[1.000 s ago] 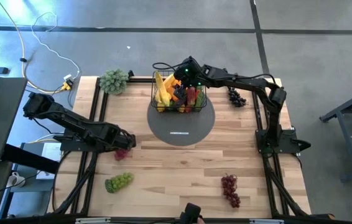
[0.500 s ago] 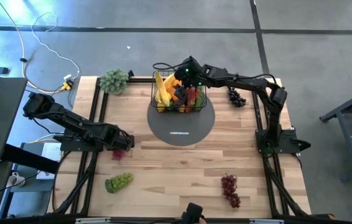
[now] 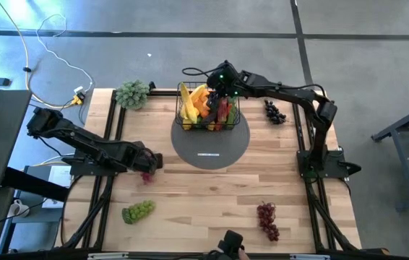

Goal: Build produce basket
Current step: Put the pink grapes into the black wire basket

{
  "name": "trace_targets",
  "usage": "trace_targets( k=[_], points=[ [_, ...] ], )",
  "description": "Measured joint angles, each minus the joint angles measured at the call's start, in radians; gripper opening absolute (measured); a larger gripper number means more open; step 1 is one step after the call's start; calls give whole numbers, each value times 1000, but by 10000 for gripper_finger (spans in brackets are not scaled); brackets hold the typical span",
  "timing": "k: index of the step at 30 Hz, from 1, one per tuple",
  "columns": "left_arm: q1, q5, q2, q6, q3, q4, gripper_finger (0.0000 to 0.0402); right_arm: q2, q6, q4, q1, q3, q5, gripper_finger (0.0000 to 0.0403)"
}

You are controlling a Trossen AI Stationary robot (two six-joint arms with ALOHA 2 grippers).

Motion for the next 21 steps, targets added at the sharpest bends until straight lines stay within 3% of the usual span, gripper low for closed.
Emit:
trace_targets(
  k=[10, 14, 21],
  points=[
    [50, -195, 0, 165, 141, 0, 24, -20, 16, -16, -31, 0, 0, 232],
    [122, -240, 0, 323, 192, 20, 23, -40, 37, -16, -36, 0, 28, 232],
    [300, -209, 0, 680, 237, 203, 24, -81, 85, -18, -49, 0, 80, 232]
  ],
)
